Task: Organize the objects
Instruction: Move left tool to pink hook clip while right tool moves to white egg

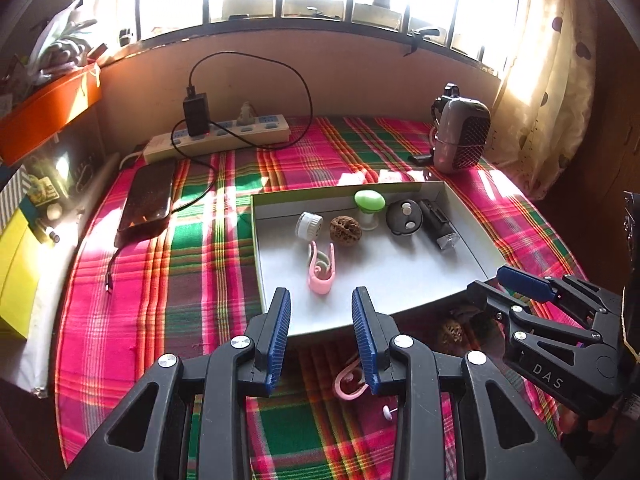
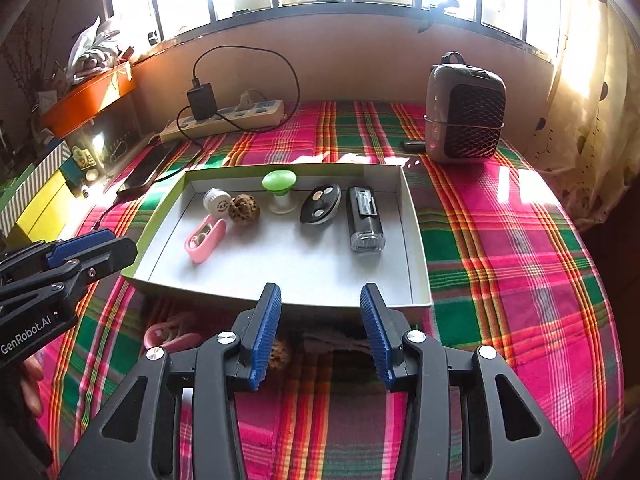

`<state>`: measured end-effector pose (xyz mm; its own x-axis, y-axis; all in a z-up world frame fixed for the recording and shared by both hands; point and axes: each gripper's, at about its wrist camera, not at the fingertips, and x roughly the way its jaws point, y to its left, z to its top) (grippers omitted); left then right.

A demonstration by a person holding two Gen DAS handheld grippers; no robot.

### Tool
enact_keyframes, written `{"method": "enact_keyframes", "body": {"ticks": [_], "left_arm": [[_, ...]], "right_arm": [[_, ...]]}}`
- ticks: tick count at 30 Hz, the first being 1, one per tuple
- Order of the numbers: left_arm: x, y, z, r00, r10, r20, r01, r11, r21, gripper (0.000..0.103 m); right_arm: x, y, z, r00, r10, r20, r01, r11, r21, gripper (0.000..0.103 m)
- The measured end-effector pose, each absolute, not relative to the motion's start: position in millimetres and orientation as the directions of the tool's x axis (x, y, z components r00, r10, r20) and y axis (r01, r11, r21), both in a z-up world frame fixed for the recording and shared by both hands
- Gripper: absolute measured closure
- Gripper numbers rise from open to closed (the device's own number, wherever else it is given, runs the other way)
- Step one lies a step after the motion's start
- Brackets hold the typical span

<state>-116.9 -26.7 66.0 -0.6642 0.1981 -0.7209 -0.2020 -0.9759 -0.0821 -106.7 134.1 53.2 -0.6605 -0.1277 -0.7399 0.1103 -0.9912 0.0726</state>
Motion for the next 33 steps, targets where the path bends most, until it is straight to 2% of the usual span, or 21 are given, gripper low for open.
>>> {"method": "enact_keyframes", "body": {"ticks": [11,21,33], "left_arm": [[-65.3,-73.8,51.6,-0.664,0.18,-0.726,-0.122,-0.984,-0.132,0.073],[-46.5,-89.3,38.9,-0.656,0.189,-0.731,-0.097,-0.981,-0.167,0.073],[-48.5,-76.6,29.0,-0.637,0.213,-0.74,-0.096,-0.975,-0.199,0.073]], "right_arm": [[-63.8,86.5,41.0,-0.591,-0.336,-0.734,0.34,-0.928,0.151,0.06],[-60.0,71.5,27.6,-0.578,-0.296,-0.761,0.34,-0.935,0.105,0.06],[-70.2,69.6,15.7,-0.531,-0.312,-0.788,0.356,-0.926,0.127,0.06]]}}
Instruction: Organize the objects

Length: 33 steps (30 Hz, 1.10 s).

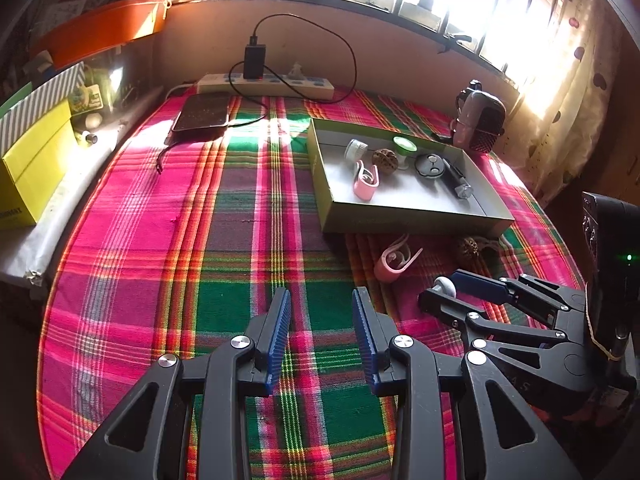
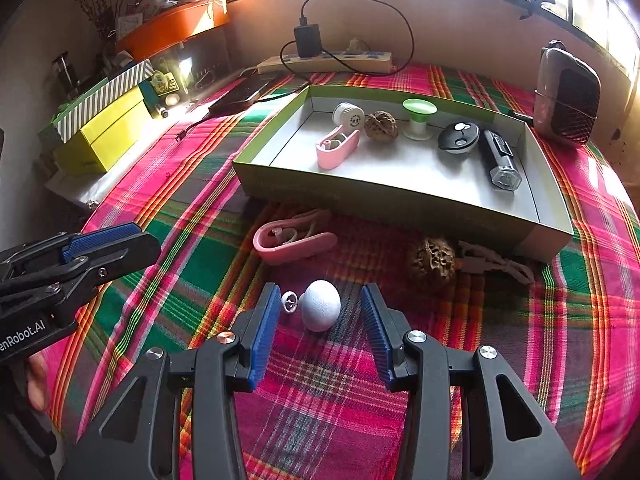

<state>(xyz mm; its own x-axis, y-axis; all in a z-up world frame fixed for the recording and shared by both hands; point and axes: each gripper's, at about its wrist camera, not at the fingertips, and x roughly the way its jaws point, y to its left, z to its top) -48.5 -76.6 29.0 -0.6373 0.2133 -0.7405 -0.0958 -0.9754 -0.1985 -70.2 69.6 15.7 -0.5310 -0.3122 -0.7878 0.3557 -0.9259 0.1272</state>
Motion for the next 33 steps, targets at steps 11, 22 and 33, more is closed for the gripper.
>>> {"method": "enact_keyframes", "body": {"ticks": [11,22,33], "left_arm": [[-61.8,-61.7,20.7,-0.613,0.207,-0.763,-0.084,-0.977,-0.198,0.073],[-76.8,-44.3,15.5,-0.591,0.223,-0.775,-0.121,-0.975,-0.188,0.073],[-93.7,-24.7,16.5,-0.588,0.28,-0.759,-0.238,-0.957,-0.168,0.07]], "right_arm": [[-70.7,72.5,12.4,-0.523,-0.353,-0.776,0.396,-0.907,0.146,0.064],[-68.4,90.0,11.7,-0.524,-0.376,-0.764,0.395,-0.902,0.173,0.073],[-57.7,122.7,13.9,-0.537,-0.334,-0.774,0.354,-0.923,0.152,0.073]]}}
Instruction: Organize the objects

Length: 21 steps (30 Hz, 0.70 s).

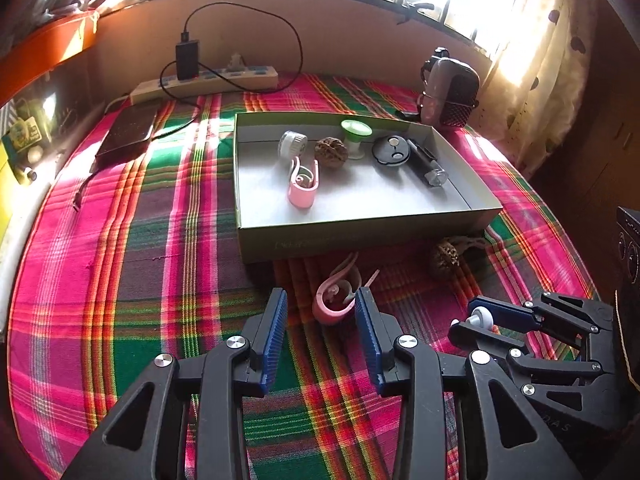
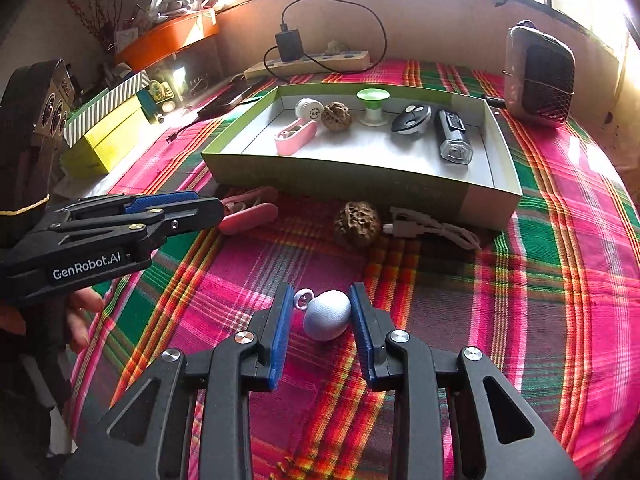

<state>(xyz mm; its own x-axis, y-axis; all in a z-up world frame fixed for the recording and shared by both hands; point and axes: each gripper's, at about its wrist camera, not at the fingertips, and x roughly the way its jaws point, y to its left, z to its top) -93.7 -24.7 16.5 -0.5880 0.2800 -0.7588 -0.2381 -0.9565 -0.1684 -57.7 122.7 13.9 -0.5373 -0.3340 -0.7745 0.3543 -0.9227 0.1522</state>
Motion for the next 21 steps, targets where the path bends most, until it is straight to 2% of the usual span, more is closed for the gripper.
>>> {"method": "enact_keyframes", "body": {"ticks": [9,21], "left_arm": [[-106.9,-9.6,14.5,-0.586,0.279,-0.761,-0.29,-0.949,-0.125,0.069],[-104.1,9.0,4.5,-0.542,0.303,-0.784,-0.325,-0.936,-0.137,0.069]], "right_arm": [[-52.1,150.2,15.2,-0.556,-0.308,-0.772,0.299,-0.941,0.16,0.073],[-53.3,157.2,12.1,-0.554,-0.313,-0.772,0.287,-0.942,0.176,0.073]]}}
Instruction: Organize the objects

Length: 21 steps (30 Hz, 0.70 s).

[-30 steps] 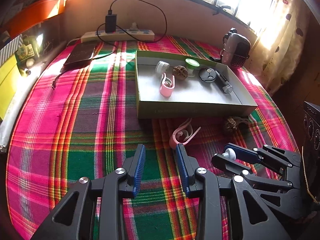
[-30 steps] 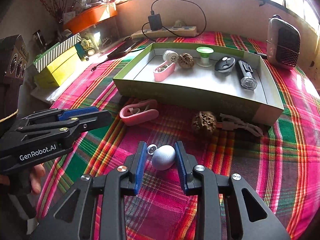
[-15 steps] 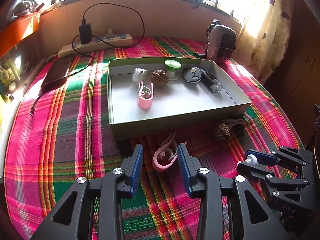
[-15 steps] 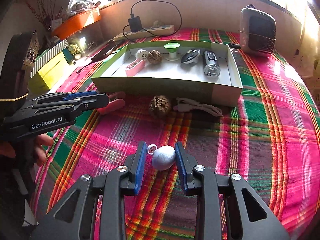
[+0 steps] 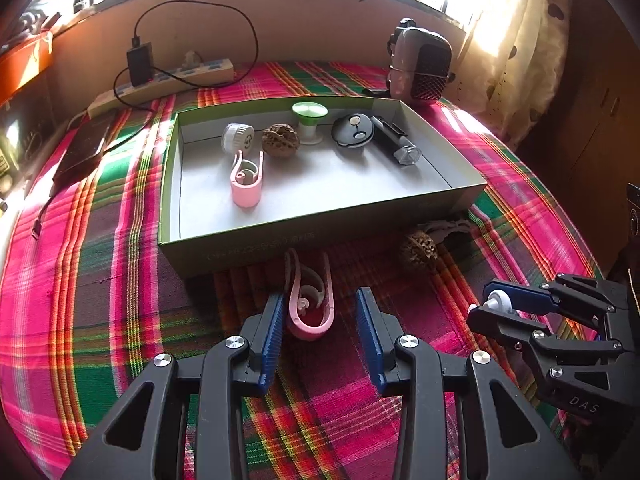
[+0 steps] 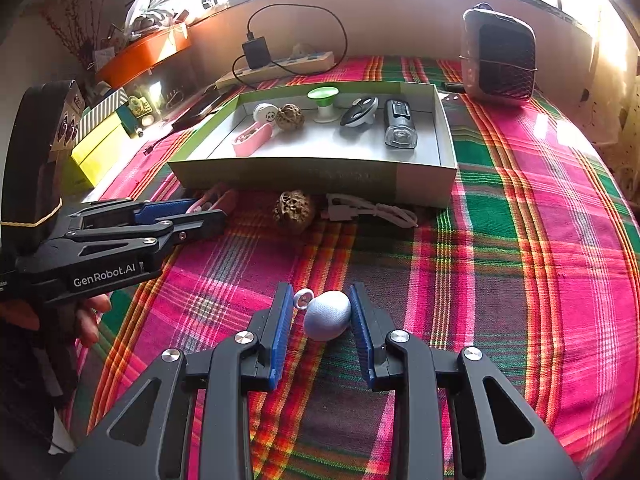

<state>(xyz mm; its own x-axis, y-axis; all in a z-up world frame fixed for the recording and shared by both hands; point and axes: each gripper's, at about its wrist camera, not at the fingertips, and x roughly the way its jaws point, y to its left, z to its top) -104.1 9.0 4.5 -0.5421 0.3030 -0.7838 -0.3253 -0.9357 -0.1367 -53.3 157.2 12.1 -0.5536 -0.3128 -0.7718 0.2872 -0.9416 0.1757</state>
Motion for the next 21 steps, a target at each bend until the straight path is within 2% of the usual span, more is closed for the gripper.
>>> {"method": "enact_keyframes", "body": {"ticks": [21], "left_arm": [[-108.0,12.3,3.5,-0.58,0.235,-0.78,-0.262,-0.96,-0.095,0.069]], "right_arm": [[-52.9,156.4,11.7,-0.561,-0.306,-0.769,0.291,-0.943,0.163,0.073]]}}
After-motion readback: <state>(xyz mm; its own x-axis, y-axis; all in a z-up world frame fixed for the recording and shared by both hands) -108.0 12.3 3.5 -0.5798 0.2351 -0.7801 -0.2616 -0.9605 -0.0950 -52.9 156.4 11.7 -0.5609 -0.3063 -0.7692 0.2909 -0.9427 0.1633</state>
